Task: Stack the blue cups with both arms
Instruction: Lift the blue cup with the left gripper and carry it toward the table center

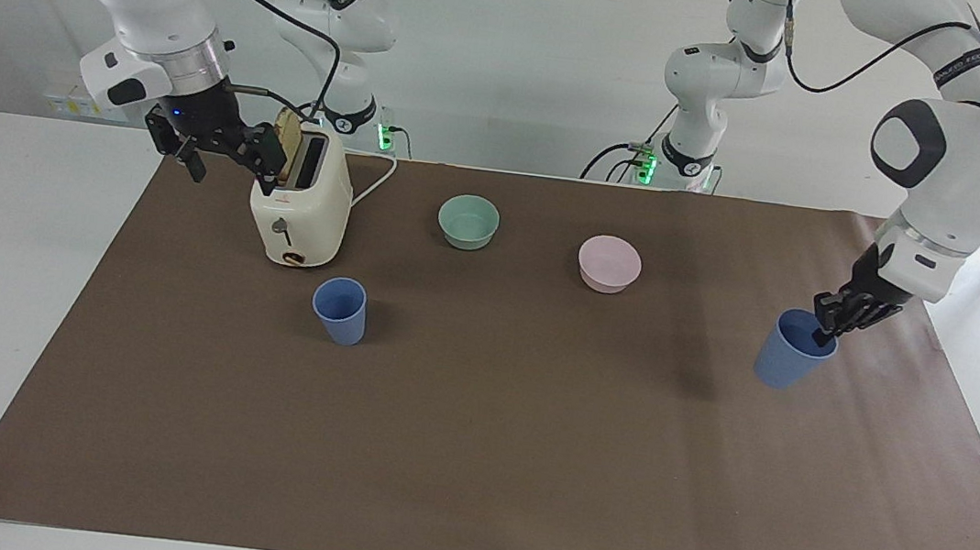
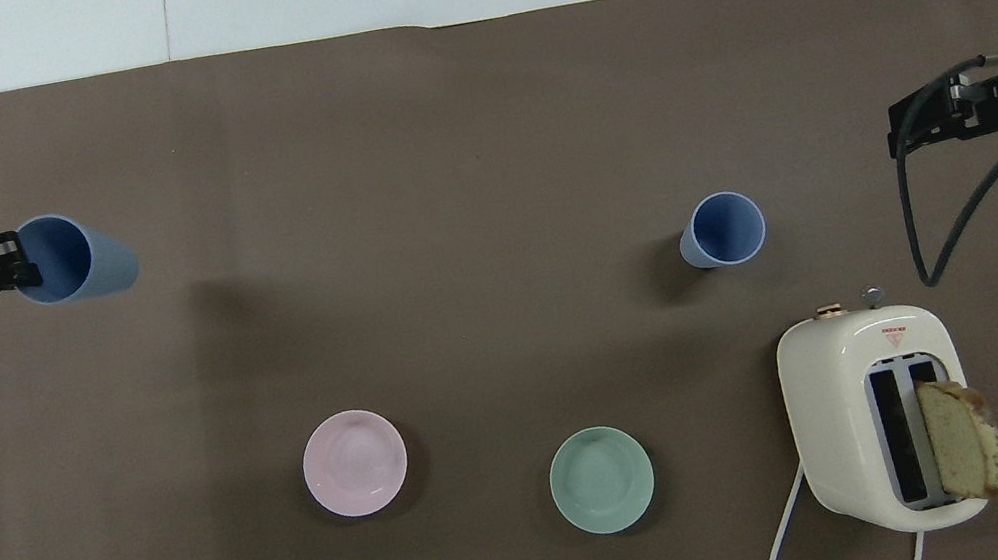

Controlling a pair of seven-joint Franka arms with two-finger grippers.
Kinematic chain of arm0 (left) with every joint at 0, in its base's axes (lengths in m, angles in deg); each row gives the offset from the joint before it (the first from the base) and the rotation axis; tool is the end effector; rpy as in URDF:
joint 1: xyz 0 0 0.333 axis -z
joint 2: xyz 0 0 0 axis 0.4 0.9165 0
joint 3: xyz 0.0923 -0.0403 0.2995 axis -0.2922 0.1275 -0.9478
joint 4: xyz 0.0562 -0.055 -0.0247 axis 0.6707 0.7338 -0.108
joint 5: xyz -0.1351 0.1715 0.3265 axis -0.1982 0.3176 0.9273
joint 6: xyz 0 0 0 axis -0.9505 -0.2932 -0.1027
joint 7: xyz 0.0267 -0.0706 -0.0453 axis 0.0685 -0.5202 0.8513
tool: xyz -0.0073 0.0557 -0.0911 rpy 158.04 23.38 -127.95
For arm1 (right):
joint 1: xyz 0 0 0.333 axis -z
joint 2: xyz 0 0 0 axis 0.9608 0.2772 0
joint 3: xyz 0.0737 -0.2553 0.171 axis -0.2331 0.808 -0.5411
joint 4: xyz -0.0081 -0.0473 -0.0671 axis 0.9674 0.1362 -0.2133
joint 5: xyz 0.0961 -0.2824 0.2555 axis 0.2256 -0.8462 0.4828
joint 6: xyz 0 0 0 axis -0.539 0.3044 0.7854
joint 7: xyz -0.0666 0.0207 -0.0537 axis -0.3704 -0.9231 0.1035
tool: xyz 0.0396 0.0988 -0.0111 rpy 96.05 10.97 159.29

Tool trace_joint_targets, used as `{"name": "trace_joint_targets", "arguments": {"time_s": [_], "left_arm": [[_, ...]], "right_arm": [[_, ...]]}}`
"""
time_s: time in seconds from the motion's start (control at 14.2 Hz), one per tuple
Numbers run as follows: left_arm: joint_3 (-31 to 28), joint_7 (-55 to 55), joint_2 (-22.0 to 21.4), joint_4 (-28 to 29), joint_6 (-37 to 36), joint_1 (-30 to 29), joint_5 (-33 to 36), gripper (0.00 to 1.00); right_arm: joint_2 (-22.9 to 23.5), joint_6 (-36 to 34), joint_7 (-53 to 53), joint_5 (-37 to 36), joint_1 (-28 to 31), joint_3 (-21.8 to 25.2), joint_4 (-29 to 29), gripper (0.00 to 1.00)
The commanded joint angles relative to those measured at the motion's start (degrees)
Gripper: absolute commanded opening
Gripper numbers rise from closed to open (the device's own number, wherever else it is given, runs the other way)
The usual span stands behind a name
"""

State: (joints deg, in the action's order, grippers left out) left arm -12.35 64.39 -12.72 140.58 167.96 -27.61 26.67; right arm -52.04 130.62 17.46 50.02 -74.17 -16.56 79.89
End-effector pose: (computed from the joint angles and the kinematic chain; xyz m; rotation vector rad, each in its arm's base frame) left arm 0.6056 -0.0397 0.5073 2.9933 0.2920 0.1823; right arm 0.5809 0.0214 0.6216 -3.1261 0.1975 0.0046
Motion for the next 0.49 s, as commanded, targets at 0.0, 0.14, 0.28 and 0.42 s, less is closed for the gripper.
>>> {"name": "trace_joint_targets", "arguments": {"time_s": [0.0,0.14,0.28,0.42], "left_arm": [[-0.68,10.29,1.6,-1.86,1.12,7.78,2.85,0.0],[-0.77,16.63,2.82,-1.86,2.18,12.88,3.3,0.0],[-0.77,23.65,4.67,-1.86,4.2,17.98,6.44,0.0],[-0.69,30.44,7.13,-1.86,7.18,22.21,9.44,0.0]], "right_arm": [[-1.15,0.83,1.28,-0.2,0.88,-0.59,1.43,1.0],[-1.15,0.83,1.28,-0.2,0.88,-0.59,1.43,1.0],[-1.15,0.83,1.28,-0.2,0.88,-0.59,1.43,1.0],[-1.15,0.83,1.28,-0.2,0.88,-0.59,1.43,1.0]]}}
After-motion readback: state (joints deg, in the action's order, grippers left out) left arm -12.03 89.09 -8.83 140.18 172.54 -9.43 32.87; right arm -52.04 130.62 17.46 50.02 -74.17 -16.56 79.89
